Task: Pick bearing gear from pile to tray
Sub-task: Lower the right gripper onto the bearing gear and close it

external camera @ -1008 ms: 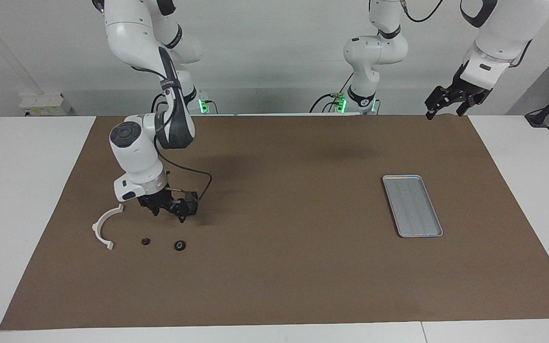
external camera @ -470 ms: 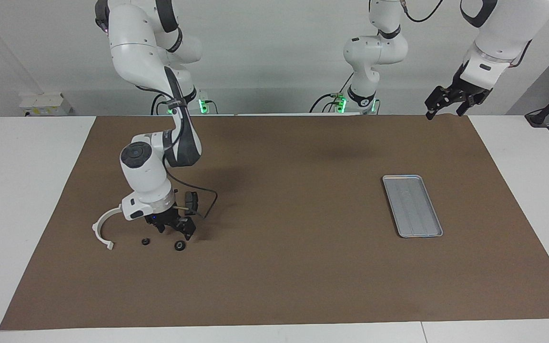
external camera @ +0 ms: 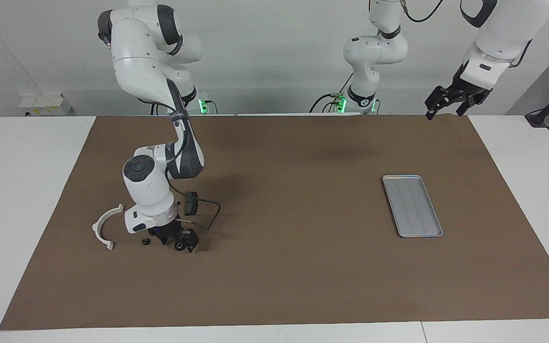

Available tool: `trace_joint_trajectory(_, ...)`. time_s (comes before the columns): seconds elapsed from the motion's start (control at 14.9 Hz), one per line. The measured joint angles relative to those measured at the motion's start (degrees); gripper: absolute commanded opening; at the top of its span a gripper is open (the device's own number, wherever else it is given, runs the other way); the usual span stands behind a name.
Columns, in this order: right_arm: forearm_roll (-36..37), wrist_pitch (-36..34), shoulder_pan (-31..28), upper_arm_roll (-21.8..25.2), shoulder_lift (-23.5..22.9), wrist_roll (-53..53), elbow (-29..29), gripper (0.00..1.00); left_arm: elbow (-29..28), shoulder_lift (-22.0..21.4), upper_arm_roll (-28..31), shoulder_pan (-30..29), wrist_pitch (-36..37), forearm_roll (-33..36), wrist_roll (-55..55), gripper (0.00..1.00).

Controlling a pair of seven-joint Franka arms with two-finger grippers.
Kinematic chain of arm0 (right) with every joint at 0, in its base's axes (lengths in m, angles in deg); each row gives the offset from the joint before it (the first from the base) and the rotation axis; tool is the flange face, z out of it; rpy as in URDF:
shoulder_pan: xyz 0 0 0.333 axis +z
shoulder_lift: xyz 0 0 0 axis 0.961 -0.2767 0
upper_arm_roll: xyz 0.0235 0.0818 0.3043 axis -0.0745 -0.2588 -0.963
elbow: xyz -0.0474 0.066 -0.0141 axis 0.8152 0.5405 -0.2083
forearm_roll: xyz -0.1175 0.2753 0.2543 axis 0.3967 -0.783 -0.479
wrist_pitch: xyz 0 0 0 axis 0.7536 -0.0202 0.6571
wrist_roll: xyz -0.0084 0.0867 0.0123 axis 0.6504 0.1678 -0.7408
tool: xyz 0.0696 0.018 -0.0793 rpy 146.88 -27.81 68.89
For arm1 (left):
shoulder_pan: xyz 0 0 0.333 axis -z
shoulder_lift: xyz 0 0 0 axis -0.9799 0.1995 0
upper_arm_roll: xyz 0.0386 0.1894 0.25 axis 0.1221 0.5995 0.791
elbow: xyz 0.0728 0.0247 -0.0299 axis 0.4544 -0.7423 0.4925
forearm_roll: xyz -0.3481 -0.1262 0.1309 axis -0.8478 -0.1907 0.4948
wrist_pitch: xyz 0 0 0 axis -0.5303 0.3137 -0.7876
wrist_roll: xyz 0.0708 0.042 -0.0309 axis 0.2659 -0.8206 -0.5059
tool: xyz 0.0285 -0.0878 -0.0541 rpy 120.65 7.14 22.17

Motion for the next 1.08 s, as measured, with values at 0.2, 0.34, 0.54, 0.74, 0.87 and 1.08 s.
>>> trace_joint_trajectory(0.2,0.34,-3.16,0.02,0.01,-0.37,0.02,0.28,1.00,0.00,0.00,0.00,0.00,0.00,0.00,0.00,1.00)
trace_joint_trajectory(0.34,2.55,-6.70,0.35,-0.01,-0.36,0.03,1.24,1.00,0.00,0.00,0.00,0.00,0.00,0.00,0.00,1.00)
trace_joint_trajectory(0.54,4.74,-8.15,0.85,-0.01,-0.37,0.17,1.92,1.00,0.00,0.00,0.00,0.00,0.00,0.00,0.00,1.00)
trace_joint_trajectory(0.74,4.87,-8.15,0.85,0.01,-0.39,0.17,2.63,1.00,0.00,0.00,0.00,0.00,0.00,0.00,0.00,1.00)
trace_joint_trajectory(0.87,4.87,-8.13,0.86,0.01,-0.46,0.18,2.79,0.94,0.00,0.00,0.00,0.00,0.00,0.00,0.00,1.00)
trace_joint_trajectory(1.08,4.86,-7.96,0.84,0.01,-0.59,0.36,2.93,0.82,0.00,0.00,0.00,0.00,0.00,0.00,0.00,1.00)
